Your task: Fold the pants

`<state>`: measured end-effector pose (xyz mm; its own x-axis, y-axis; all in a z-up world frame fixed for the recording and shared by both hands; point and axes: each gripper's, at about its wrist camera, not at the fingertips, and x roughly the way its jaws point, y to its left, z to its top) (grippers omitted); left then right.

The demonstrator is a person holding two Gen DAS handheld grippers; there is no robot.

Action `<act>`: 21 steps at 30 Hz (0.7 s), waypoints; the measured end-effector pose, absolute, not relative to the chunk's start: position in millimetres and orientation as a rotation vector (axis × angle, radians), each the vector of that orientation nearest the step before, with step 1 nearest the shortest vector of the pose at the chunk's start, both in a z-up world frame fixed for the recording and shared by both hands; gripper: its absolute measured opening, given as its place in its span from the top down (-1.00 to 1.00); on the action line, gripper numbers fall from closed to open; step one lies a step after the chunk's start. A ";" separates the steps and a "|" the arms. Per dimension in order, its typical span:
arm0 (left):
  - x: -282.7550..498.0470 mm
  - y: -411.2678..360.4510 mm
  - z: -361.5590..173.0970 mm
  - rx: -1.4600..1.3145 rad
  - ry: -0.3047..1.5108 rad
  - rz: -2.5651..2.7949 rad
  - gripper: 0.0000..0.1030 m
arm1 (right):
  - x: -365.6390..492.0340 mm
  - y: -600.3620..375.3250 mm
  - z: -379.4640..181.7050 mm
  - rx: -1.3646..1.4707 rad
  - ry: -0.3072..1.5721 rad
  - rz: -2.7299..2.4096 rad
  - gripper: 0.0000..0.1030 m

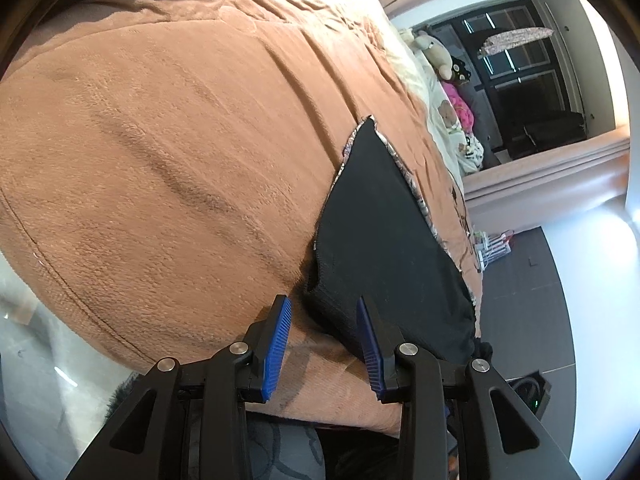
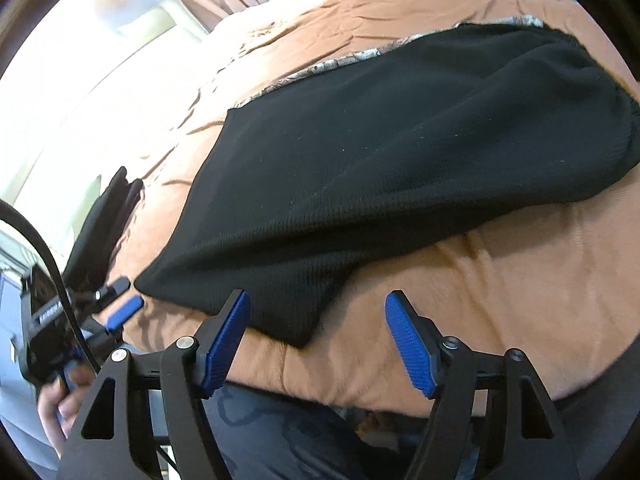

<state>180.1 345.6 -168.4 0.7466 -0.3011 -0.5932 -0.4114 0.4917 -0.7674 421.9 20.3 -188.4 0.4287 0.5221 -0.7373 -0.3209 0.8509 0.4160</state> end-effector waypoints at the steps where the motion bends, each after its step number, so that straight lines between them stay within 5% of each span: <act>1: 180.5 345.5 -168.6 -1.084 0.765 0.077 0.31 | 426.5 19.2 -189.6 0.245 1.004 0.535 -0.35; 4: 183.1 344.7 -168.7 -1.083 0.771 0.083 0.31 | 438.9 17.8 -194.7 0.268 1.037 0.510 -0.23; 8: 185.2 345.5 -170.1 -1.082 0.776 0.095 0.31 | 448.1 14.6 -201.7 0.276 1.085 0.510 0.65; 11: 185.4 345.8 -172.8 -1.090 0.780 0.098 0.31 | 448.6 7.2 -200.4 0.271 1.077 0.494 0.92; 21: 198.9 333.5 -181.1 -1.117 0.804 0.054 0.31 | 432.1 -14.2 -195.1 0.289 1.062 0.480 0.98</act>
<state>198.9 333.5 -181.1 0.7236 -0.3442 -0.5984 -0.4208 0.4672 -0.7776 432.1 -14.2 -195.1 0.3985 0.5084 -0.7634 -0.2364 0.8611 0.4501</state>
